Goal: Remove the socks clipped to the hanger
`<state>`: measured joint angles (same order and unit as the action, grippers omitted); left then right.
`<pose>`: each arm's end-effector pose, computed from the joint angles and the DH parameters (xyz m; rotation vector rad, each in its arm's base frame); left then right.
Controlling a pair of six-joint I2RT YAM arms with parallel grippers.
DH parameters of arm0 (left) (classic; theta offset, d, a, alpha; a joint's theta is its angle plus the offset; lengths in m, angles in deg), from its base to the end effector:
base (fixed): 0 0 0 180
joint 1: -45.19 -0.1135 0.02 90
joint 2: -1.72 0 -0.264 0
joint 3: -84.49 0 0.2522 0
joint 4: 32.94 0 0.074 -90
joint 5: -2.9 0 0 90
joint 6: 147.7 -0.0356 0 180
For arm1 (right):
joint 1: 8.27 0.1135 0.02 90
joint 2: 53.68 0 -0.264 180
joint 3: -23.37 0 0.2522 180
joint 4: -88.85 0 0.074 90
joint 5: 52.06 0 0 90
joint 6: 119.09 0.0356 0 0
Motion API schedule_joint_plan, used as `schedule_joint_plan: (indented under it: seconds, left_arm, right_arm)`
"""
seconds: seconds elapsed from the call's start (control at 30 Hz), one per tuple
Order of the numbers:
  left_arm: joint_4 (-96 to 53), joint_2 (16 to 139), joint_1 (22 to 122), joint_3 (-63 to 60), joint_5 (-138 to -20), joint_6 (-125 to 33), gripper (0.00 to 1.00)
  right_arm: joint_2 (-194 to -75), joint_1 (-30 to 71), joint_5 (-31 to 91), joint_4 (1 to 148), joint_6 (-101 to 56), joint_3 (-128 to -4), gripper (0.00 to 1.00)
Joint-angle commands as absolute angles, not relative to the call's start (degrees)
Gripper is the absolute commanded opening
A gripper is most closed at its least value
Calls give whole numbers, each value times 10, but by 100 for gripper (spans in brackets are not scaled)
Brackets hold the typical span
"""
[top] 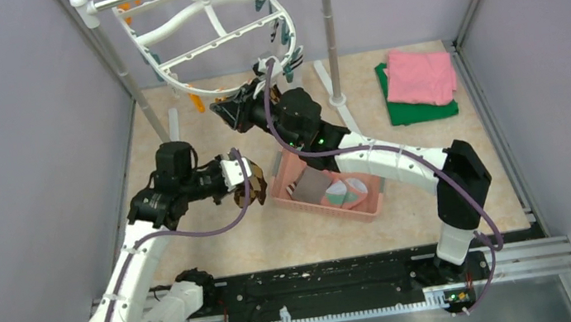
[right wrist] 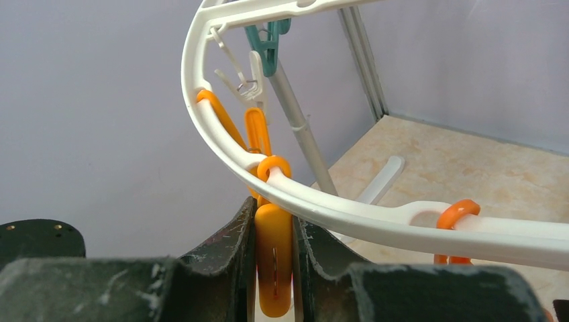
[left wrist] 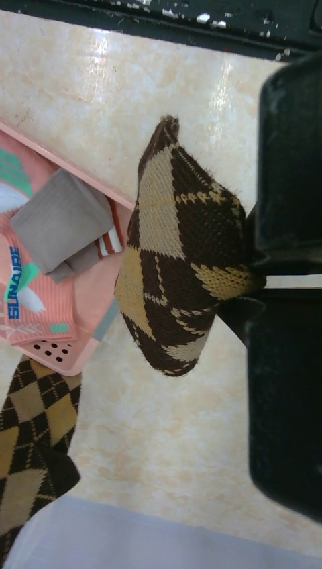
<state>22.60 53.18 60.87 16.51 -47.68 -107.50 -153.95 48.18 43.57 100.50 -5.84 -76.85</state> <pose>0.1635 -0.0694 0.3278 1.4212 1.5547 -0.4207 0.2386 0.3535 0.3951 -0.3316 1.4194 1.0882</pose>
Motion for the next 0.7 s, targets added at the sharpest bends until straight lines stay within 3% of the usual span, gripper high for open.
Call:
schedule_joint_plan:
  seconds: [0.0, 0.1, 0.2, 0.3, 0.33, 0.47, 0.67]
  left_arm:
    - [149, 550, 631, 161, -452, -1150, 0]
    - [117, 560, 633, 151, -464, -1142, 0]
    - [113, 571, 633, 136, -480, -1126, 0]
    - [109, 562, 633, 143, -496, -1118, 0]
    - [98, 555, 633, 151, -504, -1108, 0]
    - [49, 534, 632, 170, -533, -1081, 0]
    - [61, 535, 632, 158, -537, -1077, 0]
  right_arm:
    - [-1540, 477, 417, 1015, -48, -809, 0]
    - [-1543, 476, 421, 989, -43, -813, 2]
    - [-1534, 477, 436, 963, -39, -795, 28]
    - [-1502, 474, 441, 973, -30, -744, 65]
    - [-1489, 472, 441, 972, -25, -728, 72]
    - [-1422, 458, 427, 958, -7, -650, 83]
    - [-1301, 400, 417, 935, -22, -520, 84]
